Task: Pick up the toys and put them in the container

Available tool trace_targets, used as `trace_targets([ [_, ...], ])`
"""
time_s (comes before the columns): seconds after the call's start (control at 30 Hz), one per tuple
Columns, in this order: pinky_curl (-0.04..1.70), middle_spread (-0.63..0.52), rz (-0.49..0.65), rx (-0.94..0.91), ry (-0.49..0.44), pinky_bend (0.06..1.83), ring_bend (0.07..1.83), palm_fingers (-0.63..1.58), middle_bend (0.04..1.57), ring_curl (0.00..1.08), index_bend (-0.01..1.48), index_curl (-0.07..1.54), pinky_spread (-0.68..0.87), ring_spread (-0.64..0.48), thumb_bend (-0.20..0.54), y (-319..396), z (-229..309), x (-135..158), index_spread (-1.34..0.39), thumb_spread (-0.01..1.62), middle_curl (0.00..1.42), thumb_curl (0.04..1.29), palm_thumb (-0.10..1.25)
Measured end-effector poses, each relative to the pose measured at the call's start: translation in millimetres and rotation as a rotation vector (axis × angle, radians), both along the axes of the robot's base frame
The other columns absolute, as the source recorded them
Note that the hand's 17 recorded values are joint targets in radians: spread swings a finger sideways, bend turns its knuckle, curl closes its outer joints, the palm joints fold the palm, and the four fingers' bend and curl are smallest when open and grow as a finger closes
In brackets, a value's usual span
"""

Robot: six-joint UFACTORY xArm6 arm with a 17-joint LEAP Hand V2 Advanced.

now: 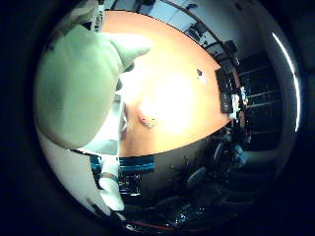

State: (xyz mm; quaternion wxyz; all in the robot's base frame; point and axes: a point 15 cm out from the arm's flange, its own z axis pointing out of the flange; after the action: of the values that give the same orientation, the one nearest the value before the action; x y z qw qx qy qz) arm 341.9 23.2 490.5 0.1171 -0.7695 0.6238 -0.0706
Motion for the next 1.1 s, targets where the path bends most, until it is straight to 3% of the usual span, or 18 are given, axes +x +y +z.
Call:
trace_targets([
  [0.2,1.09,-0.19,0.063,0.018,0.07,1.05,1.31,1.05,1.23,0.78,0.98,0.93,-0.27,-0.25,-0.018,47.9,-43.3,-17.5,-0.29,0.81,0.91,0.8,1.02],
  [0.4,1.11,-0.2,0.078,0.02,0.074,1.04,1.3,1.05,1.22,0.79,0.97,0.94,-0.27,-0.25,-0.018,56.4,-53.5,-27.5,-0.29,0.82,0.92,0.8,1.0],
  [0.5,1.09,-0.2,0.085,0.017,0.081,1.04,1.28,1.05,1.2,0.78,0.94,0.94,-0.28,-0.26,-0.031,57.7,-58.0,-29.9,-0.3,0.88,0.92,0.78,0.93],
  [0.57,1.03,-0.21,0.087,0.016,0.076,0.98,1.24,1.0,1.12,0.74,0.79,0.9,-0.32,-0.26,-0.032,57.6,-56.6,-31.4,-0.31,1.01,0.86,0.7,0.83],
  [0.67,0.95,-0.24,0.094,0.011,0.063,0.91,1.2,0.75,0.98,0.68,0.54,0.82,-0.4,-0.28,-0.026,55.3,-51.6,-36.3,-0.38,1.15,0.79,0.59,0.74],
  [0.73,0.91,-0.27,0.102,0.01,0.056,0.84,1.14,0.51,0.82,0.64,0.46,0.76,-0.4,-0.29,-0.026,55.6,-50.4,-39.4,-0.44,1.19,0.72,0.51,0.7],
  [0.83,0.87,-0.27,0.095,0.011,0.052,0.63,0.94,0.25,0.74,0.56,0.51,0.72,-0.2,-0.25,-0.023,50.5,-50.1,-39.9,-0.49,1.21,0.67,0.44,0.67],
  [0.93,0.76,-0.2,0.097,0.007,0.06,0.49,0.66,0.09,0.63,0.43,0.5,0.63,0.19,-0.06,-0.022,46.7,-52.8,-40.2,-0.48,1.2,0.58,0.39,0.65],
  [1.0,0.69,-0.16,0.098,0.003,0.074,0.46,0.57,0.09,0.55,0.38,0.42,0.57,0.35,0.02,-0.023,45.2,-55.8,-42.0,-0.46,1.19,0.52,0.36,0.63],
  [1.1,0.61,-0.12,0.096,-0.008,0.095,0.42,0.49,0.1,0.45,0.33,0.34,0.49,0.45,0.09,-0.021,37.3,-58.7,-45.2,-0.44,1.18,0.45,0.34,0.62],
])
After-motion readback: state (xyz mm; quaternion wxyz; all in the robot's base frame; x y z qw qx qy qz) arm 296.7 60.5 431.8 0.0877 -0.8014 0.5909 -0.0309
